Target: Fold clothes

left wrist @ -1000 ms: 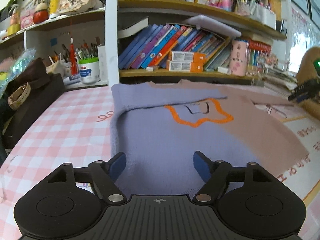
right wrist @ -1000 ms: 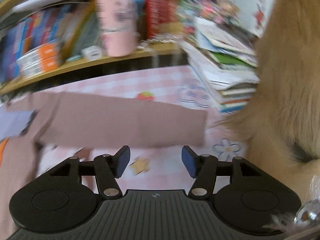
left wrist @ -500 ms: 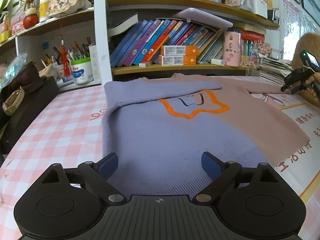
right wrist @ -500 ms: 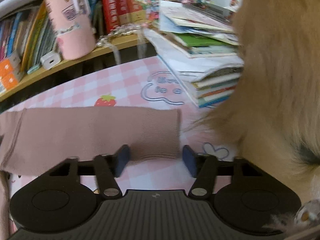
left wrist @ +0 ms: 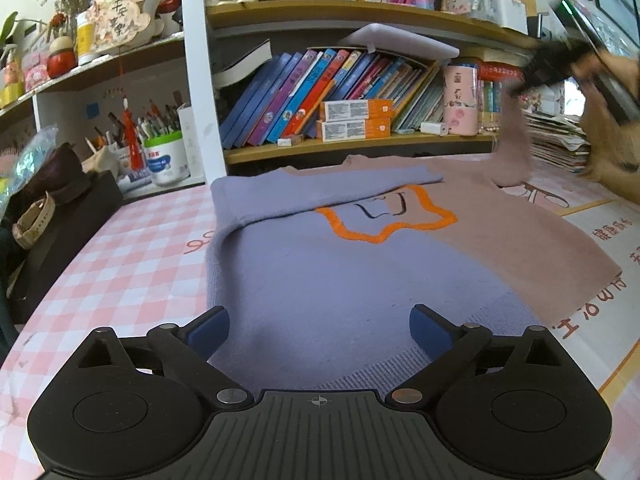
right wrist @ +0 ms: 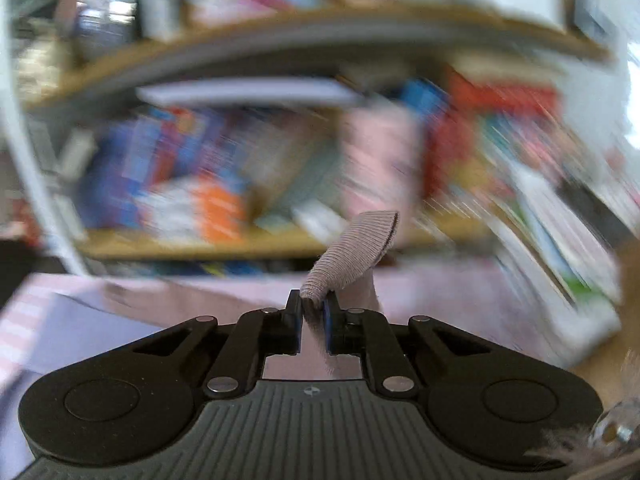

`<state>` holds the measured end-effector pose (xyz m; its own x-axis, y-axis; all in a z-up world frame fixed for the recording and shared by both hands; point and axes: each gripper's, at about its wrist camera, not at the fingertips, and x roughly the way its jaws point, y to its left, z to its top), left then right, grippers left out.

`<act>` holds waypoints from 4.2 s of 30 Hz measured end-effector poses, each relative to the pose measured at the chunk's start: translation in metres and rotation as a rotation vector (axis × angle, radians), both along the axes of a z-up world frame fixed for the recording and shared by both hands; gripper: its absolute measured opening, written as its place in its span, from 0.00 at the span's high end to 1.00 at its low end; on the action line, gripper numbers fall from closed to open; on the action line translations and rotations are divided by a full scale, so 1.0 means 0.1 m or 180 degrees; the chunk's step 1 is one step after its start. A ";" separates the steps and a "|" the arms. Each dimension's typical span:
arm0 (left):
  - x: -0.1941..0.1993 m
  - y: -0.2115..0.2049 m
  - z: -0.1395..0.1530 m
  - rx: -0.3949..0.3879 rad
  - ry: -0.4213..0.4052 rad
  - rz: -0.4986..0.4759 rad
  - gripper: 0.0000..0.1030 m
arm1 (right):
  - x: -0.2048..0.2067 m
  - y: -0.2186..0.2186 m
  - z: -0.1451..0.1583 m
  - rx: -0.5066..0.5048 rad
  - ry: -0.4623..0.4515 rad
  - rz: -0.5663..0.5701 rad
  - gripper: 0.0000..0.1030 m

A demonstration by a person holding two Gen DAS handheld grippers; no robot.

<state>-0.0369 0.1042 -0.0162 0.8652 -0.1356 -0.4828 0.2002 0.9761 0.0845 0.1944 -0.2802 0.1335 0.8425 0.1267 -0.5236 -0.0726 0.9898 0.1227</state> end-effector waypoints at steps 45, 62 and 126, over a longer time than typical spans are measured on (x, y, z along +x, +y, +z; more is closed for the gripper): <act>-0.10 0.38 0.05 -0.0744 -0.0086 0.0397 0.06 | -1.77 0.62 -0.99 0.0273 0.0811 0.0832 0.40; 0.04 0.58 -0.02 -0.1014 0.0588 0.0699 0.96 | -1.93 0.44 -1.36 0.0531 0.0674 0.0886 0.86; -0.80 0.75 -0.07 -0.2719 0.1067 0.0071 0.96 | -3.13 -0.48 -1.23 0.2302 0.0701 0.0982 0.95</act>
